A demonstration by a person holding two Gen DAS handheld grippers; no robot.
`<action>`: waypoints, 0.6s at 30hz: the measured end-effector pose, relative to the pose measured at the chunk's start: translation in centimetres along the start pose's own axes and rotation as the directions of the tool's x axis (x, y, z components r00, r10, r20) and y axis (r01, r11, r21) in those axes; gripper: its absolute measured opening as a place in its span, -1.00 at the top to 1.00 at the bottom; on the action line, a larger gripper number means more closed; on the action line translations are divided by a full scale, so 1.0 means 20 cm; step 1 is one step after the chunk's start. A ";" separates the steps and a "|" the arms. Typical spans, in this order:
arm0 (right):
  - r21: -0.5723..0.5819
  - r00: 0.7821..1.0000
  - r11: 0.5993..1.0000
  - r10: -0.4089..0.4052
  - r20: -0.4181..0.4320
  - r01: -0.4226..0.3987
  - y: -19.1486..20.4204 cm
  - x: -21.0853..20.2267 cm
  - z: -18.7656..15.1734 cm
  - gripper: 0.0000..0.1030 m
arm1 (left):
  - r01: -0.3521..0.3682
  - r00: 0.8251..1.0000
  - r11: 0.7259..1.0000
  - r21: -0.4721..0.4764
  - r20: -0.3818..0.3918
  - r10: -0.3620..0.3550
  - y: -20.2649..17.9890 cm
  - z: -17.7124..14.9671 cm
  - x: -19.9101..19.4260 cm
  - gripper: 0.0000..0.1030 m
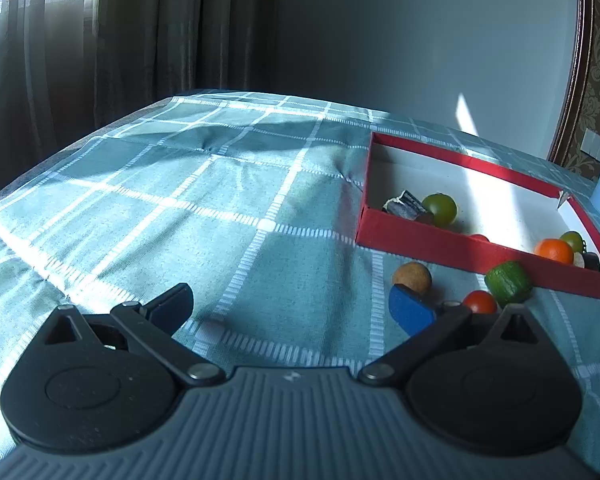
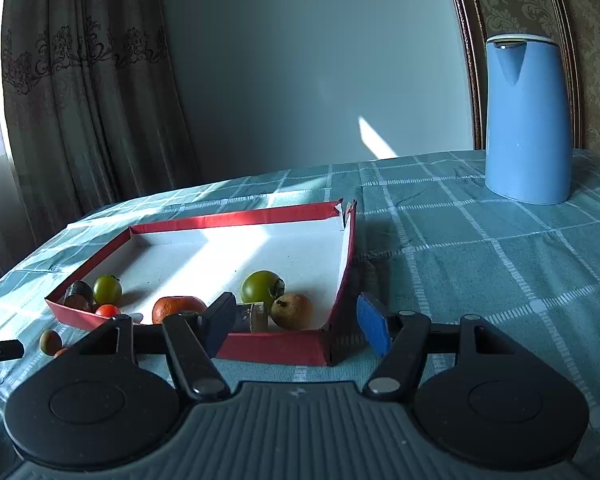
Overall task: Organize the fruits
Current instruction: 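Reach the left gripper to the other red cherry tomato and grasp it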
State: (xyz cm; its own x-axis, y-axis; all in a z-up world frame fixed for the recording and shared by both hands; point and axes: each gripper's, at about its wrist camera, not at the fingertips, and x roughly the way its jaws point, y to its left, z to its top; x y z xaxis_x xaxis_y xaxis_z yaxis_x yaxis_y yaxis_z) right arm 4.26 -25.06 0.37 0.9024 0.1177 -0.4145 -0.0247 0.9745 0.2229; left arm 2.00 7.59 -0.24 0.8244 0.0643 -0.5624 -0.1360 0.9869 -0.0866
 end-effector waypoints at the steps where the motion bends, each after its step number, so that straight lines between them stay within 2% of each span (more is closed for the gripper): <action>1: 0.007 1.000 1.000 -0.004 0.002 0.004 -0.01 -0.02 -0.01 -0.29 | 0.000 1.000 1.000 0.000 0.000 0.000 0.00 0.00 0.00 -1.00; 3: 0.030 1.000 0.999 -0.012 0.003 0.012 -0.04 -0.05 -0.04 -0.30 | -0.007 1.000 1.000 0.005 0.001 0.007 -0.01 0.00 0.00 -1.00; 5: 0.053 1.000 0.999 -0.009 -0.009 0.009 -0.05 -0.05 -0.04 -0.46 | -0.013 1.000 1.000 0.008 -0.002 0.013 -0.01 0.00 0.00 -1.00; 13: 0.138 0.998 0.990 0.002 -0.067 0.007 -0.12 -0.01 -0.06 -0.48 | -0.031 1.000 0.998 0.059 -0.001 0.031 -0.05 -0.01 -0.01 -1.00; 18: 0.177 0.997 0.984 0.018 -0.082 -0.003 -0.15 0.00 -0.07 -0.48 | 0.041 0.998 0.993 0.110 0.043 -0.046 -0.08 -0.03 -0.06 -1.00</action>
State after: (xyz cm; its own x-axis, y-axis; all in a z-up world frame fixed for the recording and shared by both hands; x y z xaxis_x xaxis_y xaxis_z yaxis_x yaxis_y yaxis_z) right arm 3.73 -27.78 -1.51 0.8636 0.1501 -0.4813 0.0490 0.9252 0.3763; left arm 1.00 5.89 0.11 0.8524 0.0251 -0.5223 -0.0407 0.9990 -0.0184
